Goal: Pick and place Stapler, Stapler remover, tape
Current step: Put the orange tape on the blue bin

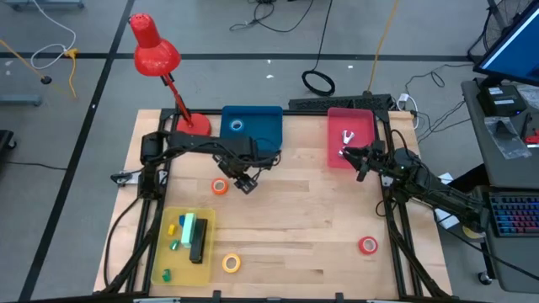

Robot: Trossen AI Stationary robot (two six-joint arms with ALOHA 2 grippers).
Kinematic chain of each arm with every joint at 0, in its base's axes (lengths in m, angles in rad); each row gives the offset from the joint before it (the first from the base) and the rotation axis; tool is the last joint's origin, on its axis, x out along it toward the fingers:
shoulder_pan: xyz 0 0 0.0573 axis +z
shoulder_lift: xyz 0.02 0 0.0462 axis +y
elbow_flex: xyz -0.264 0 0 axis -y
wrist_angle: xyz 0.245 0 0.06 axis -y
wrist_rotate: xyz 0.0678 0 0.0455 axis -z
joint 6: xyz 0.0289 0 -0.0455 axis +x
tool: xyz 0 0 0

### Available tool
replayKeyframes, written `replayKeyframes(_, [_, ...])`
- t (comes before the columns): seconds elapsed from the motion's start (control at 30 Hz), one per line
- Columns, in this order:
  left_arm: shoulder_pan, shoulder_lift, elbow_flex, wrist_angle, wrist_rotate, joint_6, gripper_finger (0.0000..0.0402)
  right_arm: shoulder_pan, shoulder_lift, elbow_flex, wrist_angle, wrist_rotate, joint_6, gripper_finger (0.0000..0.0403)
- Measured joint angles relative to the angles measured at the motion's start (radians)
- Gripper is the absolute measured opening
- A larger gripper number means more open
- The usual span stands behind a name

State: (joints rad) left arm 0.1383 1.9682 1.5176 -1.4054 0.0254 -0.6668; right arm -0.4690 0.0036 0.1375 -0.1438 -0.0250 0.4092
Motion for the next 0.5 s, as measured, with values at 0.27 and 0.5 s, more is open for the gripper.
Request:
replayKeyframes(0.27, [0.016,0.000,-0.116,0.083,0.082,-0.030,0.0232,0.000,0.000,0.000,-0.005,0.014,0.001,0.0130])
replayKeyframes(0.5, [0.015,-0.001,-0.202,0.154,0.128,-0.051,0.0232,0.000,0.001,0.000,-0.015,0.052,0.009,0.0130])
